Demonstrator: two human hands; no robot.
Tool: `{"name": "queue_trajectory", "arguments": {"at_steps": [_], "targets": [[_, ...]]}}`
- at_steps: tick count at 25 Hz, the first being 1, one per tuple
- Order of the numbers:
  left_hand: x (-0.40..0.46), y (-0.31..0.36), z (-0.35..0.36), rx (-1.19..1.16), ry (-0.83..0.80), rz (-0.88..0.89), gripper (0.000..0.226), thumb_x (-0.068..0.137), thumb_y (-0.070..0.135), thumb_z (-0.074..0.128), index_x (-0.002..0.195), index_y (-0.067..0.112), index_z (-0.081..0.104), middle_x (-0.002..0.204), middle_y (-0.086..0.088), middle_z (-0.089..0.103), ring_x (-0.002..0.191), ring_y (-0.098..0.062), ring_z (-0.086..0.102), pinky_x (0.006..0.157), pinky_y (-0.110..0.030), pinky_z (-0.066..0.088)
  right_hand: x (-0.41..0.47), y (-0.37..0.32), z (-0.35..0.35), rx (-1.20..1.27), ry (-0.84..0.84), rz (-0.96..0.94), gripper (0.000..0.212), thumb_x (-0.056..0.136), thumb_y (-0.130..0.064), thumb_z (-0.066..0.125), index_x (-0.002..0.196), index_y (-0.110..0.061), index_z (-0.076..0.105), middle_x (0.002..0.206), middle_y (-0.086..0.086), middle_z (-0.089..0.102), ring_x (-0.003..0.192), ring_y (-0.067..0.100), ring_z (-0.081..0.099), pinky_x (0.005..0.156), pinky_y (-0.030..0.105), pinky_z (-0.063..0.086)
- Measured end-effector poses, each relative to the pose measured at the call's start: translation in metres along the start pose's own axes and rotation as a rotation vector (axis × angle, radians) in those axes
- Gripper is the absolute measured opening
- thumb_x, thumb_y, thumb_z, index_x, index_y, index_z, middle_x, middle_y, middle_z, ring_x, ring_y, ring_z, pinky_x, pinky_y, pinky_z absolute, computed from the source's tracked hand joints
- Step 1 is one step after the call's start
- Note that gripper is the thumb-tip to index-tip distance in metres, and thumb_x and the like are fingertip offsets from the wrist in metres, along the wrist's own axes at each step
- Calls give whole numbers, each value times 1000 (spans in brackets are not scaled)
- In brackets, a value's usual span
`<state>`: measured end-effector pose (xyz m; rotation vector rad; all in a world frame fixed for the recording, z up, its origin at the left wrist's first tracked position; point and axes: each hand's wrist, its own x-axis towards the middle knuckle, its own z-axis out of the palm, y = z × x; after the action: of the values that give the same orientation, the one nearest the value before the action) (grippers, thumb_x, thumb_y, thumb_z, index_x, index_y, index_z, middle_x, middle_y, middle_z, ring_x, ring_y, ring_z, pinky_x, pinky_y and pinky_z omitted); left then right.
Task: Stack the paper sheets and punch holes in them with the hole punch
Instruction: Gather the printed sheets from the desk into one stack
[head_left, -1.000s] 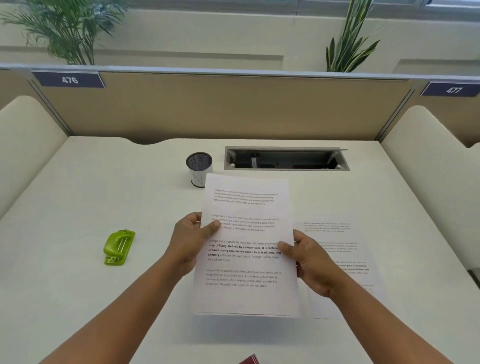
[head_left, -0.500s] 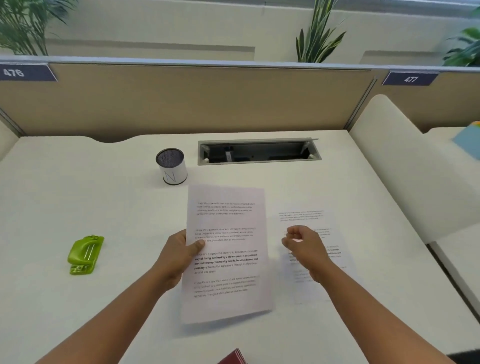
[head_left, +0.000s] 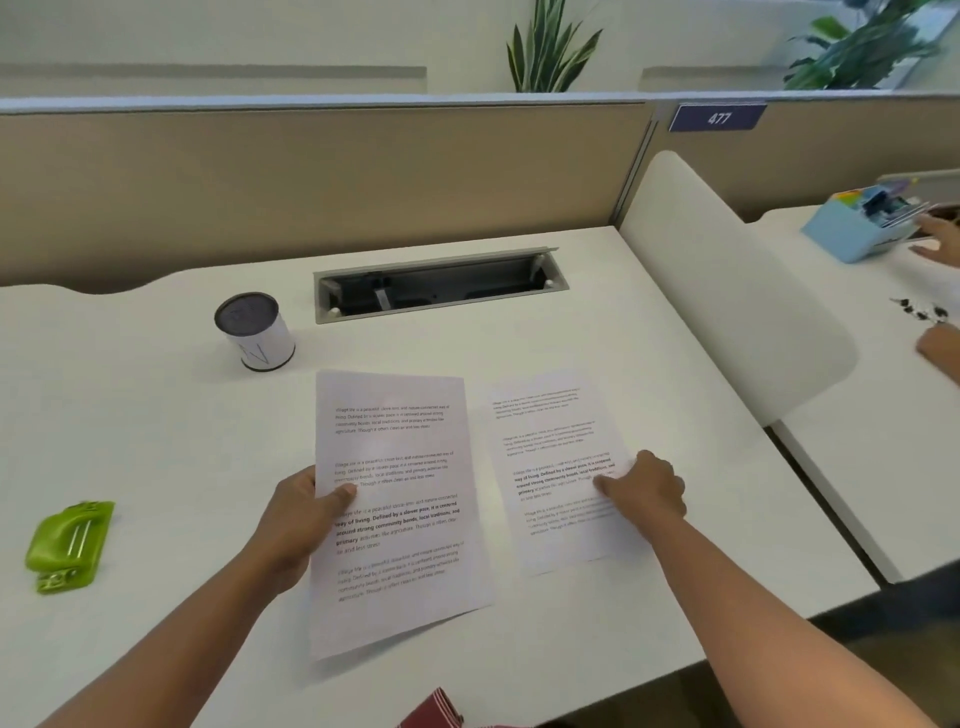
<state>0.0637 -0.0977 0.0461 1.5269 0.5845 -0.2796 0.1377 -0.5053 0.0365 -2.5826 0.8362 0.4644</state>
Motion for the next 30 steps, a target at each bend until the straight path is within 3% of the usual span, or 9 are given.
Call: {"name": "queue_trajectory", "arguments": {"at_steps": [4,7,9,12,15,18,21,25,30], "targets": [[-3,0,-2,4,6,8,20,100,7,62,114,16,72,102,-8,81,90,-32,78,79,-48,62,4,1,-1,187,-62,11,54,77,-30,85,116,-10,54,113,9,64,112,36,62,96,49,53],[-6,1,-7,-1,19,13,19,100,8,62,114,16,71,102,-8,81,90,-32,78,78,-46,62,6,-2,1,349,-81,-21,25,77,-9,81,92,-12,61,106,12,72,96,34,67,87,44,57],[-8,1,-11,1,44,20,19,100,8,62,114,17,72,101,-7,81,89,-31,79,77,-46,62,5,-6,4,410,-89,-35,17,82,-5,74,84,-11,58,100,13,71,90,32,66,82,42,56],[-12,-2,-18,20,102,36,19,99,7,63,112,18,72,101,-6,81,88,-31,79,79,-48,62,3,-14,5,456,-162,-135,7,93,-9,66,91,-14,63,103,11,71,89,30,66,77,37,52],[-16,-3,-28,57,175,67,19,100,9,62,110,22,72,100,-4,80,87,-30,78,78,-48,63,-4,-22,0,564,-218,-221,15,100,-10,59,92,-18,69,105,5,75,88,24,70,71,33,55],[-18,-1,-43,59,247,96,19,99,10,62,109,24,71,97,0,80,82,-25,78,71,-39,62,-8,-32,-7,708,-293,-219,14,101,-10,59,99,-14,72,107,10,77,94,31,74,86,48,61],[-19,4,-54,17,278,105,19,99,10,62,105,26,72,98,1,79,86,-26,78,72,-39,61,-15,-44,-11,816,-409,-255,14,103,-11,60,109,-13,73,112,10,79,98,30,76,87,46,60],[-22,16,-58,-67,260,103,23,100,9,58,107,25,73,102,-3,81,90,-29,78,81,-48,62,-37,-66,-9,859,-489,-329,16,105,-17,58,112,-16,72,112,5,80,102,28,77,89,46,60],[-30,36,-52,-193,134,119,28,99,5,54,114,18,73,104,-5,81,91,-28,79,67,-38,62,-70,-92,2,846,-571,-384,27,106,-31,56,108,-12,75,110,8,81,106,32,75,94,50,60]]}}
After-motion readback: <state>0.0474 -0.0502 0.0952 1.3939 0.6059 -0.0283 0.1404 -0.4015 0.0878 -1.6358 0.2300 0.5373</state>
